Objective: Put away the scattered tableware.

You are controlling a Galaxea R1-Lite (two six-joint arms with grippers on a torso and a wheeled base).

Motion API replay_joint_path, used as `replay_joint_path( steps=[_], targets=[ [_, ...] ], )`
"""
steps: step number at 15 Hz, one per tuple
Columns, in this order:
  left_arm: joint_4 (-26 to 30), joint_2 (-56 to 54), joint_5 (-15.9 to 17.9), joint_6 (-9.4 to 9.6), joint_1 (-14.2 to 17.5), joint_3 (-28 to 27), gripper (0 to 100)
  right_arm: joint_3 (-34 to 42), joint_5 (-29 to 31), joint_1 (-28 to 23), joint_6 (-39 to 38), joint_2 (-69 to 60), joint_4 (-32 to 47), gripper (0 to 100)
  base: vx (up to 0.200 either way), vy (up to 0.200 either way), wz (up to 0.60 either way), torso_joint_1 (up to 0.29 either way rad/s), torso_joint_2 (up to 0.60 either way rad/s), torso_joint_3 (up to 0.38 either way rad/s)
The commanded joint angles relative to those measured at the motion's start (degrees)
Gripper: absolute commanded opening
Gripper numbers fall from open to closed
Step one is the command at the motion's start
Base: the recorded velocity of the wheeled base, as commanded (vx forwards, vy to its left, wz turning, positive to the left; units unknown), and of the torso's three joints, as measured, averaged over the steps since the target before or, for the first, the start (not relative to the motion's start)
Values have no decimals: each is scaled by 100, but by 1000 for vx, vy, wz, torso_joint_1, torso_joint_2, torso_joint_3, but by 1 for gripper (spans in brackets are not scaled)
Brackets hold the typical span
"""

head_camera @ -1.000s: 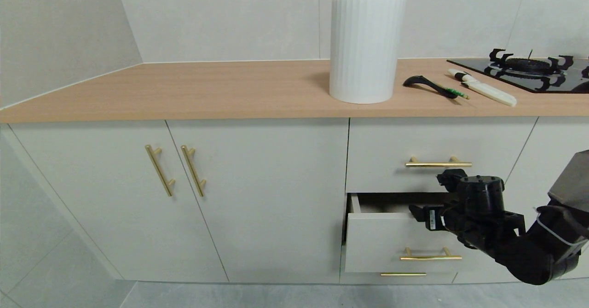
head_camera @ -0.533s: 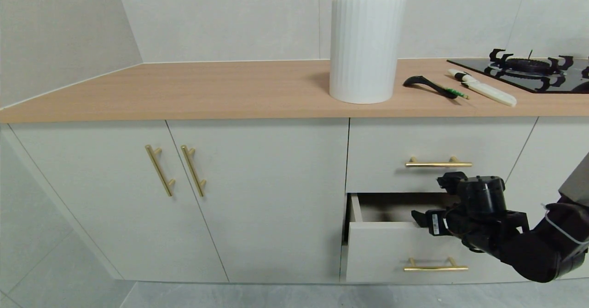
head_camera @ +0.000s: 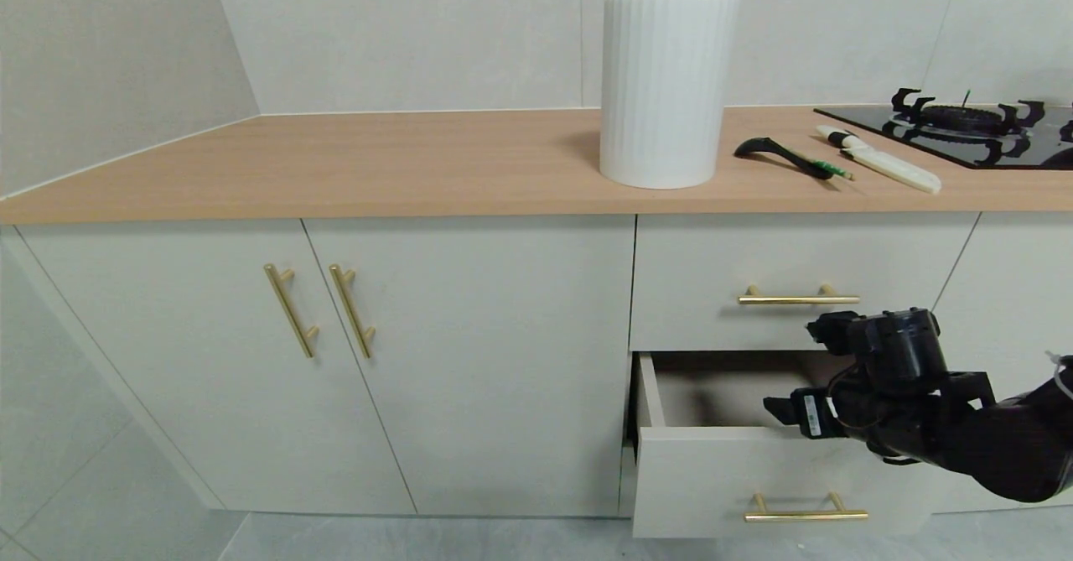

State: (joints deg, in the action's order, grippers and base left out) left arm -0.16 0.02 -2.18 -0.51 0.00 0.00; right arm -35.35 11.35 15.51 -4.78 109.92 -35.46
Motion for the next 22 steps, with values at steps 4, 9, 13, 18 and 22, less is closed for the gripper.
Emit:
replay_joint_path(
  steps=[4, 9, 13, 18, 22],
  targets=[
    [-2, 6, -2, -2, 0, 0, 100, -226, -1, 84, -6, -357, 1077, 100, 0, 0, 0, 0, 0, 0],
    [-2, 6, -2, -2, 0, 0, 100, -376, -1, 163, 12, -542, 1876, 100, 0, 0, 0, 0, 0, 0],
    [-2, 6, -2, -2, 0, 0, 100, -429, -10, 462, 38, -867, 2720, 100, 0, 0, 0, 0, 0, 0],
    [-2, 6, -2, -2, 0, 0, 100, -464, -1, 902, 47, -1192, 3564, 100, 0, 0, 0, 0, 0, 0],
    [-2, 6, -2, -2, 0, 0, 100, -464, -1, 1148, 390, -1509, 4285, 100, 0, 0, 0, 0, 0, 0]
  ],
)
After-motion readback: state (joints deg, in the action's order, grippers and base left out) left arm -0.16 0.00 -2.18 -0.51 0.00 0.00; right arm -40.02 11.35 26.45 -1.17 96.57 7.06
